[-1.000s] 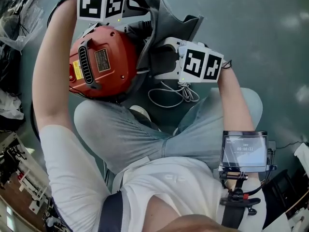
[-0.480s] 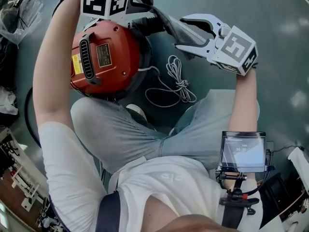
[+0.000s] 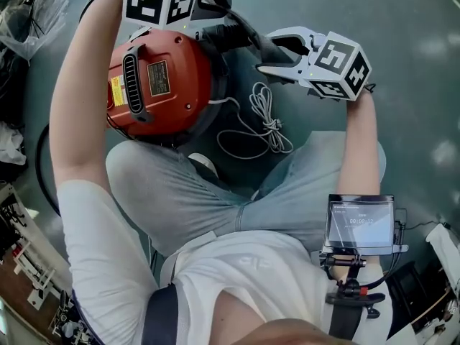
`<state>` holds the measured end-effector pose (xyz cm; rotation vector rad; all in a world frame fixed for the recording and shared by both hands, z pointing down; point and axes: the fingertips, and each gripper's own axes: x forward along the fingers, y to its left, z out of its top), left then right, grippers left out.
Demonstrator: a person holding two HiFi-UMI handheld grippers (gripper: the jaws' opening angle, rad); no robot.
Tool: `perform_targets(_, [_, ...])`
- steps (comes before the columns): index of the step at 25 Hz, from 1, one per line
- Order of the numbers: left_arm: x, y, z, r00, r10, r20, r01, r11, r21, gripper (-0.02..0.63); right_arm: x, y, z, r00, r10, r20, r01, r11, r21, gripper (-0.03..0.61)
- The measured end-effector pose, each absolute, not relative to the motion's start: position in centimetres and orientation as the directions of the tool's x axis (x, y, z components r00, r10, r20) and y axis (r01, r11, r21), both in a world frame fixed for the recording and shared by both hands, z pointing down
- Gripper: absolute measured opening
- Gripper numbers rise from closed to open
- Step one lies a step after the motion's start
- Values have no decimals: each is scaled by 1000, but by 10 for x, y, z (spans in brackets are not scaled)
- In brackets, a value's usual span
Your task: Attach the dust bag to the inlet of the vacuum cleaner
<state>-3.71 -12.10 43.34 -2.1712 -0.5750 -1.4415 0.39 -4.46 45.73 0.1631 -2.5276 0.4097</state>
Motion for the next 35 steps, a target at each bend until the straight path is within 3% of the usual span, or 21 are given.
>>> perform_targets(3, [-34, -121, 433, 381, 92, 920, 565, -810, -154, 28, -1, -45, 465, -814, -40, 580, -239, 932, -272, 91])
perform_targets(4, [-32, -121, 432, 390, 89, 917, 562, -811, -161, 28, -4, -44, 465, -817, -33, 575, -243, 924, -293, 81])
perform_targets(7, [-26, -124, 431, 402, 64, 913, 566, -802, -193, 28, -11, -37, 450, -872, 20, 490, -230, 866, -444, 77])
perform_targets(10, [-16, -125, 433, 426, 56, 903, 565, -796, -217, 28, -27, -40, 449, -906, -10, 423, -264, 795, -547, 61])
perform_targets(16, [1, -113, 436, 507, 159, 847, 547, -819, -174, 28, -47, -40, 464, -866, -153, 476, -345, 872, -347, 57])
perform_targets(20, [-31, -122, 439, 377, 58, 924, 536, -827, -167, 26, -27, -39, 464, -825, -90, 558, -290, 915, -282, 58])
perform_targets(24, [-41, -124, 444, 344, 73, 936, 496, -860, -116, 25, -23, -45, 460, -831, -85, 550, -306, 896, -323, 58])
perform_targets(29, [-14, -128, 457, 338, 91, 937, 563, -817, -123, 25, -48, -40, 464, -850, -172, 498, -370, 867, -333, 58])
perform_targets(32, [-34, -127, 452, 262, 69, 962, 513, -855, -78, 23, -31, -35, 461, -849, -111, 517, -295, 911, -289, 60])
perform_targets(35, [-52, -128, 454, 238, 52, 970, 494, -866, -75, 25, 2, -48, 449, -874, -82, 479, -278, 893, -353, 66])
